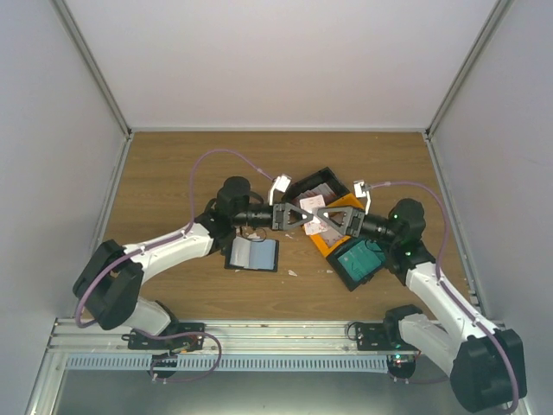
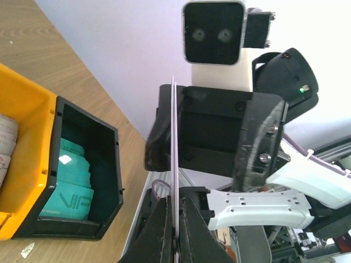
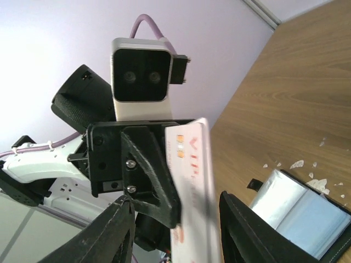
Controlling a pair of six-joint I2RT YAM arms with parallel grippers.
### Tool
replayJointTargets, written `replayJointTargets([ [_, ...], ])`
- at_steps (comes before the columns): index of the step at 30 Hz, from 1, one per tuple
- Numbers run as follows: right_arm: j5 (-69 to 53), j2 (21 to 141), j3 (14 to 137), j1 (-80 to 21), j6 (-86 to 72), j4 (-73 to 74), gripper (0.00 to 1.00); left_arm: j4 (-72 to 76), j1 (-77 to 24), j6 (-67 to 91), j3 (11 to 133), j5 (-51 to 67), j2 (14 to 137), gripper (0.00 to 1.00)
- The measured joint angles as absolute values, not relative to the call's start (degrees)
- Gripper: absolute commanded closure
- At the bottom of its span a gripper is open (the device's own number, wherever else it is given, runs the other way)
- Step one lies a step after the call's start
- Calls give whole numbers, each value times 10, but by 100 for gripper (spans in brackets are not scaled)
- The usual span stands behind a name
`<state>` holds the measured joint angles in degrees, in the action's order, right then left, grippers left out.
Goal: Put the credit cards into the card holder
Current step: Pick up the credit card from the storage box.
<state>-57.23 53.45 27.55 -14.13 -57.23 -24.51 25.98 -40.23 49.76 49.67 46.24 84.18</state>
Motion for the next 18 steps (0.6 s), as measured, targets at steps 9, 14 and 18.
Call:
replayJointTargets([
  [9, -562, 518, 276, -142, -559, -246, 64, 236, -395, 477, 507, 474, 791, 100],
  [14, -555, 511, 275, -142, -557, -248, 64, 228, -392, 472, 507, 478, 791, 100],
  [18, -553, 501, 275, -142, -549, -247, 65, 223, -388, 469, 507, 480, 787, 100],
])
